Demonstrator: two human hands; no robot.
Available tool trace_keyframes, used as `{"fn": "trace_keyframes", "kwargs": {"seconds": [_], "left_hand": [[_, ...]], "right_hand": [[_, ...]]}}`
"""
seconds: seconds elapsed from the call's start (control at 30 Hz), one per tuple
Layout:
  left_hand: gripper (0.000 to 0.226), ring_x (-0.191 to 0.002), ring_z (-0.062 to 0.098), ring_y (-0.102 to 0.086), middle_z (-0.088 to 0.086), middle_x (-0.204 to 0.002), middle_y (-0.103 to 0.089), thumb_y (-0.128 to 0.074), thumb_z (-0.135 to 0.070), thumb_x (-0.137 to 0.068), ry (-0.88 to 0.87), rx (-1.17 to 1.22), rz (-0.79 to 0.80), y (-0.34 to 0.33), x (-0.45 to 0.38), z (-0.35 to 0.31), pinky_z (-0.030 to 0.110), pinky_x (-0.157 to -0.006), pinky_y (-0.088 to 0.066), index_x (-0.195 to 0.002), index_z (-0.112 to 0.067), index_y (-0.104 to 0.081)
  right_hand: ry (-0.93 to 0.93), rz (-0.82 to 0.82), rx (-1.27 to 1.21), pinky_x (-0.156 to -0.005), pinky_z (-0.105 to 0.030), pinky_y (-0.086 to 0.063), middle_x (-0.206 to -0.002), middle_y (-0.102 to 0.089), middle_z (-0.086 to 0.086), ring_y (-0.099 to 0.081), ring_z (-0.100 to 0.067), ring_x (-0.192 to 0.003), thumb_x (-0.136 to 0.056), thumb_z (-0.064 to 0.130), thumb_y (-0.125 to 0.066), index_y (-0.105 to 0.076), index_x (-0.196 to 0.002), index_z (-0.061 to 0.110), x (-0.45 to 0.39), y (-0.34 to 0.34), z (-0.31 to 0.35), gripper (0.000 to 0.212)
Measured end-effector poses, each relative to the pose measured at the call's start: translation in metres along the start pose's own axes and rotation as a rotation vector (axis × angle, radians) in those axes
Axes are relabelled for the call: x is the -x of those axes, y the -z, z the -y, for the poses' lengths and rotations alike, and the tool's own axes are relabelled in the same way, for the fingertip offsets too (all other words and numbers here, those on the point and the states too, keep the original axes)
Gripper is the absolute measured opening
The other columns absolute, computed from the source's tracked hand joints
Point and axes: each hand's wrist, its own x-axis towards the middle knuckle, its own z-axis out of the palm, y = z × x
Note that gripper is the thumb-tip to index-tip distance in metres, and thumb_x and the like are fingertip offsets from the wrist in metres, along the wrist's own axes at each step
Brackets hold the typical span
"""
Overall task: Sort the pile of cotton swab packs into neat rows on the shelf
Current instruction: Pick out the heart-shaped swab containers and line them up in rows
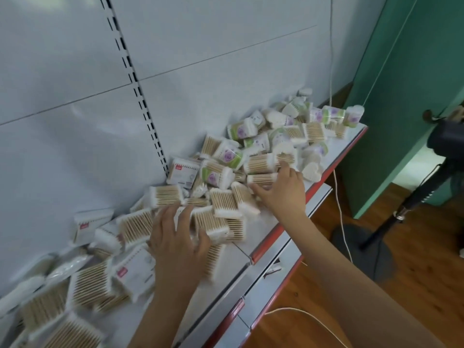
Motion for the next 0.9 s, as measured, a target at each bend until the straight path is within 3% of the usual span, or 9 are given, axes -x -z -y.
{"fn": "trace_keyframes", "kwargs": {"seconds": [0.17,0.3,0.37,0.43,0.53,0.63,0.73,0.83,0.9], "left_hand": [[0.052,-0.133,0.025,-0.041,0.005,-0.138,-0.047,-0.065,-0.014,-0.085,-0.148,0.076,0.001,-0.011,-0.015,-0.032,0.039,-0.112,-0.036,-0.135,-0.012,-0.052],[0.075,-0.146,0.018,-0.028,0.002,-0.154,-0.032,-0.070,-0.028,-0.085,-0.228,0.166,0.116,-0.021,-0.024,-0.055,0.037,-0.103,-0.047,-0.151,-0.025,-0.035],[0.081,-0.143,0.008,-0.027,0.002,-0.154,-0.032,-0.076,-0.031,-0.080,-0.286,0.138,0.132,-0.027,-0.026,-0.064,0.019,-0.094,-0.045,-0.151,-0.028,-0.037],[0.067,-0.120,-0.001,-0.043,-0.003,-0.133,-0.047,-0.079,-0.026,-0.075,-0.211,0.187,0.146,-0.030,-0.026,-0.067,-0.001,-0.080,-0.037,-0.136,-0.026,-0.050],[0.051,-0.086,0.005,-0.057,-0.007,-0.105,-0.058,-0.086,-0.030,-0.071,0.036,0.274,0.199,-0.035,-0.026,-0.059,0.006,-0.065,-0.041,-0.114,-0.023,-0.058],[0.044,-0.085,0.004,-0.057,-0.005,-0.096,-0.059,-0.085,-0.036,-0.072,0.098,0.319,0.214,-0.039,-0.023,-0.049,0.011,-0.063,-0.042,-0.103,-0.024,-0.056],[0.040,-0.086,0.004,-0.059,-0.008,-0.096,-0.060,-0.085,-0.033,-0.074,0.100,0.380,0.238,-0.039,-0.021,-0.049,0.018,-0.067,-0.045,-0.102,-0.028,-0.056],[0.040,-0.089,0.005,-0.061,-0.009,-0.100,-0.063,-0.085,-0.032,-0.076,0.131,0.449,0.245,-0.039,-0.020,-0.045,0.023,-0.070,-0.050,-0.106,-0.030,-0.058],[0.041,-0.091,0.007,-0.063,-0.007,-0.103,-0.064,-0.085,-0.032,-0.077,0.150,0.480,0.252,-0.040,-0.020,-0.043,0.028,-0.072,-0.054,-0.108,-0.029,-0.059]], "right_hand": [[-0.005,0.022,-0.368,-0.097,-0.034,-0.048,-0.129,-0.047,-0.001,-0.050,-0.018,-0.117,-0.072,0.053,-0.081,-0.041,-0.141,0.016,0.010,0.019,-0.011,0.087],[0.157,0.005,-0.530,-0.087,-0.014,-0.045,-0.116,-0.048,0.011,-0.051,-0.001,-0.099,-0.072,0.050,-0.082,-0.052,-0.123,0.027,0.037,0.046,0.005,0.064],[0.264,0.148,-0.602,-0.088,-0.014,-0.044,-0.115,-0.053,0.015,-0.053,-0.001,-0.103,-0.073,0.048,-0.082,-0.057,-0.119,0.030,0.053,0.055,0.012,0.056],[0.337,0.304,-0.604,-0.095,-0.018,-0.044,-0.118,-0.055,0.018,-0.052,0.001,-0.110,-0.079,0.051,-0.076,-0.059,-0.125,0.030,0.061,0.058,0.010,0.054],[0.284,0.302,-0.504,-0.106,-0.024,-0.040,-0.132,-0.053,0.016,-0.047,0.002,-0.122,-0.086,0.057,-0.065,-0.050,-0.138,0.030,0.044,0.055,-0.015,0.060],[0.254,0.149,-0.161,-0.112,-0.032,-0.028,-0.146,-0.046,-0.001,-0.037,-0.020,-0.137,-0.086,0.055,-0.065,-0.040,-0.147,0.018,0.009,0.045,-0.052,0.075],[0.291,0.091,0.067,-0.122,-0.042,-0.019,-0.155,-0.036,-0.008,-0.023,-0.029,-0.147,-0.083,0.064,-0.061,-0.030,-0.153,0.015,-0.018,0.043,-0.080,0.090],[0.195,0.093,0.072,-0.122,-0.043,-0.003,-0.164,-0.018,-0.009,-0.007,-0.029,-0.152,-0.081,0.067,-0.063,-0.015,-0.157,0.020,-0.047,0.054,-0.102,0.102],[0.083,0.185,0.000,-0.122,-0.046,-0.008,-0.163,-0.018,-0.011,-0.012,-0.032,-0.151,-0.081,0.066,-0.065,-0.009,-0.158,0.020,-0.066,0.057,-0.116,0.106]]}}
